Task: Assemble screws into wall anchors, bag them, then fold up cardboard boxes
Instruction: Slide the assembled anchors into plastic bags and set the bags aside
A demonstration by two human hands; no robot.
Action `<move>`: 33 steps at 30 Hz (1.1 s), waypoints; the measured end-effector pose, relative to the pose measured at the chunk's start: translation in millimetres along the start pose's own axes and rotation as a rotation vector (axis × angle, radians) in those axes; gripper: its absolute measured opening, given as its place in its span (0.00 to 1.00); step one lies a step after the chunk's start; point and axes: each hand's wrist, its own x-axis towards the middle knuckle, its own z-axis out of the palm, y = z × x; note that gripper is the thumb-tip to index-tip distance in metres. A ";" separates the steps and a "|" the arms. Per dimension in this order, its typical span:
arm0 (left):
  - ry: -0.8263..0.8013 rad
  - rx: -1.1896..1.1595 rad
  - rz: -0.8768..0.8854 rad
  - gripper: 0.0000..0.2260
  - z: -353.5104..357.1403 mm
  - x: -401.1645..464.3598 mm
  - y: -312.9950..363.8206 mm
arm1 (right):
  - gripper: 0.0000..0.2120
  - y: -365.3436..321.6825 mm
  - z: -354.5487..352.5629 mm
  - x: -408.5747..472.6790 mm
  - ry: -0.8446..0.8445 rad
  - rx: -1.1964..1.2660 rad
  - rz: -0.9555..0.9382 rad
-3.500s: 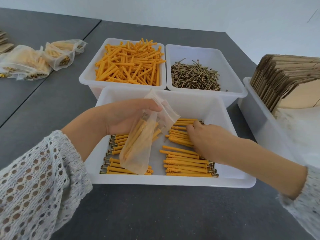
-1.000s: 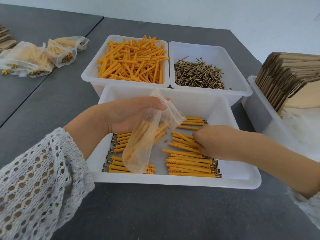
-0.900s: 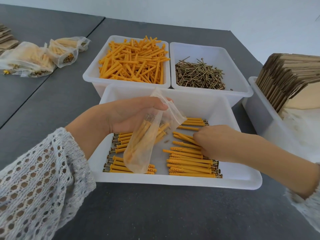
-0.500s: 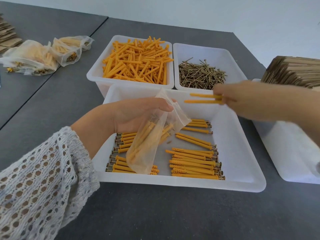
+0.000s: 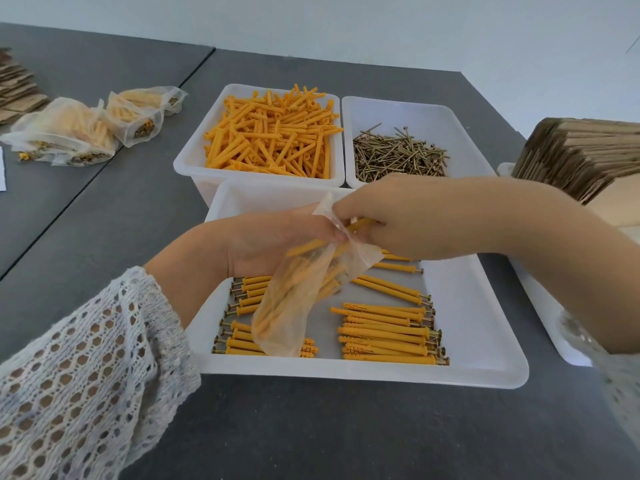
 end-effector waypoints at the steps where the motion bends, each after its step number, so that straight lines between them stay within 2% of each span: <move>1: 0.010 0.060 -0.025 0.10 1.8 -0.3 1.1 | 0.15 0.3 -1.8 0.8 0.012 0.024 -0.033; 2: -0.008 0.075 -0.029 0.11 1.0 -0.5 0.6 | 0.14 3.1 -3.3 0.6 0.029 0.098 -0.070; 4: -0.083 -0.038 0.017 0.12 -3.3 -3.5 -1.1 | 0.09 13.6 -3.5 -1.3 0.065 0.384 -0.132; 7: -0.083 -0.099 0.062 0.13 -14.4 -8.1 -9.3 | 0.11 33.3 -1.5 -4.8 0.129 0.751 -0.161; 11: -0.073 -0.110 0.052 0.12 -17.7 -3.5 -11.2 | 0.11 43.2 14.7 -8.6 0.154 0.931 -0.192; 15: -0.023 -0.167 0.097 0.14 -19.6 -3.2 -11.8 | 0.15 41.7 30.5 -12.0 0.333 0.865 -0.135; 19: 0.032 -0.252 0.105 0.26 -22.0 -1.1 -11.3 | 0.15 39.2 43.7 -16.9 0.303 0.697 -0.080; 22: -0.022 -0.354 0.098 0.31 -21.9 -0.6 -9.3 | 0.15 35.8 50.2 -16.4 0.364 0.514 -0.036; 25: -0.086 -0.441 0.100 0.38 -19.2 0.1 -6.9 | 0.09 32.4 48.6 -13.5 0.369 0.506 -0.062; 27: -0.182 -0.460 0.086 0.33 -15.5 0.4 -6.4 | 0.07 31.1 48.5 -10.5 0.341 0.539 -0.085; 30: -0.305 -0.493 0.080 0.23 -12.8 1.7 -7.9 | 0.05 28.1 51.1 -7.4 0.428 0.522 -0.106; 33: -0.273 -0.411 0.133 0.27 -6.7 12.5 -3.8 | 0.13 29.3 54.8 -6.3 0.578 0.513 -0.071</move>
